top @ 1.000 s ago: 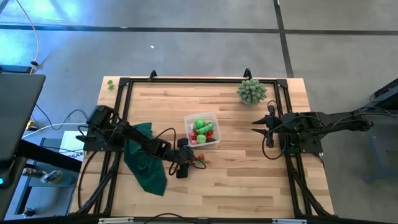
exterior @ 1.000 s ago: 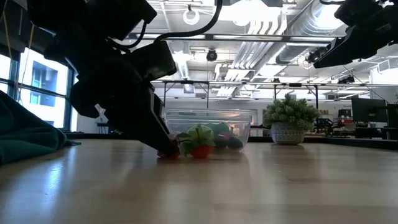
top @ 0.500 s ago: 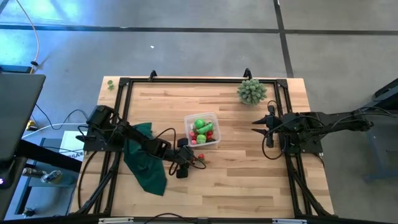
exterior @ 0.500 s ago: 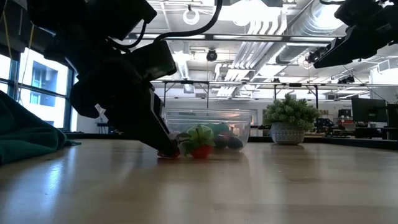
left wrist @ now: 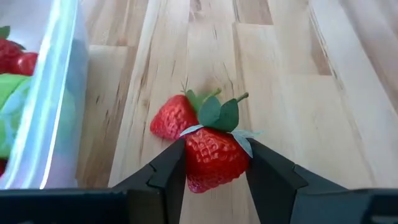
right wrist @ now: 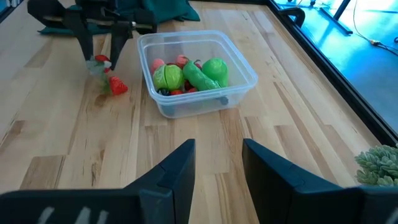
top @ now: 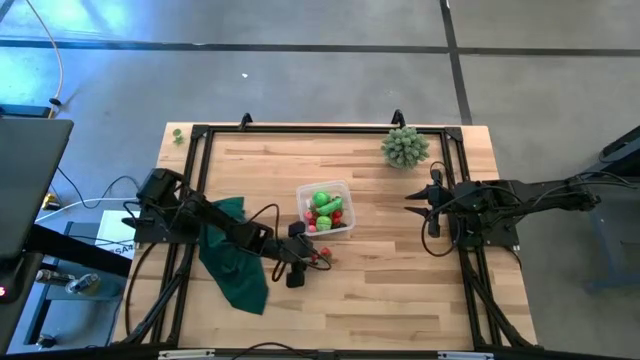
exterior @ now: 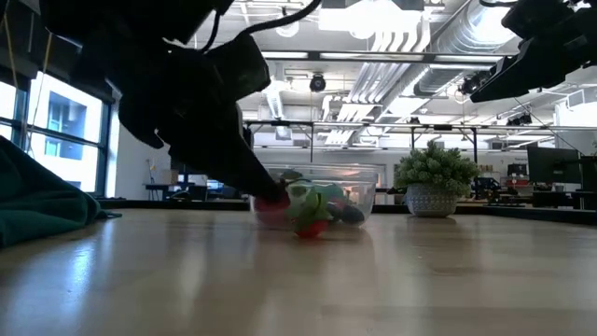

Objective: Pick and placing Produce into tupperware
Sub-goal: Put the strawberry into the transparent bin

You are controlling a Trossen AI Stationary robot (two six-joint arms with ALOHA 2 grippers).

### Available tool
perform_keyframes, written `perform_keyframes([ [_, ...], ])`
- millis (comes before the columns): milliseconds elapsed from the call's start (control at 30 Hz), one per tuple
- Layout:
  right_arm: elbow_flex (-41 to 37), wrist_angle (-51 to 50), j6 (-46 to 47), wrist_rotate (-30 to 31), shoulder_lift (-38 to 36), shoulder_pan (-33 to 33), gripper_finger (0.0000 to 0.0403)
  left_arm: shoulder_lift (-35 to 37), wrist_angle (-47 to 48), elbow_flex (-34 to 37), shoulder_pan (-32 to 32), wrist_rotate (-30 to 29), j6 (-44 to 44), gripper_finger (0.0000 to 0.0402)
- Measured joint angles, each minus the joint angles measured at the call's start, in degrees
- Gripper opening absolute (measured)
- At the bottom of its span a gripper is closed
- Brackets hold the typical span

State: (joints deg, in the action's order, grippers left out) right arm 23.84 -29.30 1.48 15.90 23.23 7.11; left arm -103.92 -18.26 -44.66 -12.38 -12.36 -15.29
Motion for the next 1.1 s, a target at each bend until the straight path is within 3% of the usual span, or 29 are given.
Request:
perform_keyframes([
  [167, -0.01, 0.0, 0.0, -0.02, -0.01, 0.0, 0.0123, 3.65, 0.95, 0.26, 0.0, -1.14, 0.72, 0.0137],
  [333, -0.01, -0.01, 0.0, -0.01, -0.01, 0.01, 0.0123, 9.08, 1.74, 0.11, 0.12, -7.39, 5.31, 0.0137],
  [433, 0.0, -0.04, 0.0, 0.0, 0.01, 0.01, 0.0123, 12.9, 2.71, -0.55, 1.64, -11.07, 9.31, 0.0136],
  [600, -0.01, 0.12, 0.0, -0.01, -0.01, 0.0, 0.0123, 16.78, 6.9, -5.65, 6.78, -12.1, 15.8, 0.0136],
  [900, -0.01, 0.0, 0.0, -0.02, 0.01, 0.0, 0.0123, 13.14, 32.93, -21.55, 17.82, -2.33, 19.36, 0.0136],
  [1100, -0.01, 0.0, 0.0, -0.01, 0.01, 0.01, 0.0123, 8.08, 36.5, -21.63, 21.12, 4.19, 16.93, 0.0148],
])
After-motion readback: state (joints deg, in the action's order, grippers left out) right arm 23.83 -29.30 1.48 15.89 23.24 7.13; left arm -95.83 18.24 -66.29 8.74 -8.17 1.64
